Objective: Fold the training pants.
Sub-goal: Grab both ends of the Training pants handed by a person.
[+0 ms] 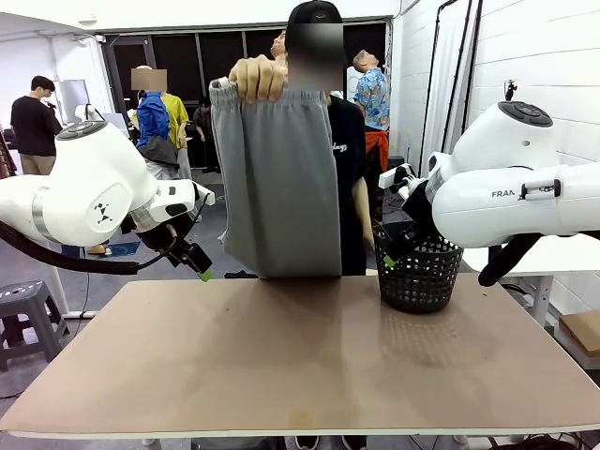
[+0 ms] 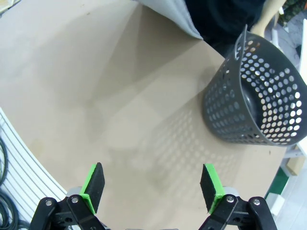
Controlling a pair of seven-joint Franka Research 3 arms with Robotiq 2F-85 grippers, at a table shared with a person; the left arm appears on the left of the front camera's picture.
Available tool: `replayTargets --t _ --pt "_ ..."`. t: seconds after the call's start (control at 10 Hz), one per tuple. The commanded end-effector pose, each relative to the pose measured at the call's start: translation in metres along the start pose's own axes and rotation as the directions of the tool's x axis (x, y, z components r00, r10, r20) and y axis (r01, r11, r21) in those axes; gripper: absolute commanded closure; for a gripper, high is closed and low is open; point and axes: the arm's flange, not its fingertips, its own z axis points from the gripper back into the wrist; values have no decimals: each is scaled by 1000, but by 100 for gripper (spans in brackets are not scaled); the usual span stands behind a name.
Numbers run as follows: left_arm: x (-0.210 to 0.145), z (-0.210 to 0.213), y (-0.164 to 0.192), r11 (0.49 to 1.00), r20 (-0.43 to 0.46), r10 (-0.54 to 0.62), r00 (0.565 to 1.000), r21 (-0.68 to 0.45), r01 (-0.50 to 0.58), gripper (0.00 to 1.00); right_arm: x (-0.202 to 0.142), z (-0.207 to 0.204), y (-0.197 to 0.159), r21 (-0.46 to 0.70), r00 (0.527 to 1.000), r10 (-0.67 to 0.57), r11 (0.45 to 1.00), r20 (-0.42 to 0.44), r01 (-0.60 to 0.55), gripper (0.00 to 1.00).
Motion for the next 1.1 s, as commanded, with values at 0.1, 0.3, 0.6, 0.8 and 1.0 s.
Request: replayTargets --t 0.1,0.3,0.6,0.8,1.0 --pt "2 0 1 1000 -1 2 1000 -1 -2 0 0 0 0 3 1000 0 1000 1 0 0" --pt "2 0 1 1000 -1 2 1000 -1 -2 0 0 0 0 3 1000 0 1000 1 0 0" --pt "2 0 1 1000 -1 2 1000 -1 -2 0 0 0 0 3 1000 0 1000 1 0 0" --pt "2 0 1 1000 -1 2 1000 -1 -2 0 0 0 0 3 1000 0 1000 1 0 0" --pt "2 0 1 1000 -1 2 1000 -1 -2 0 0 0 0 3 1000 0 1000 1 0 0"
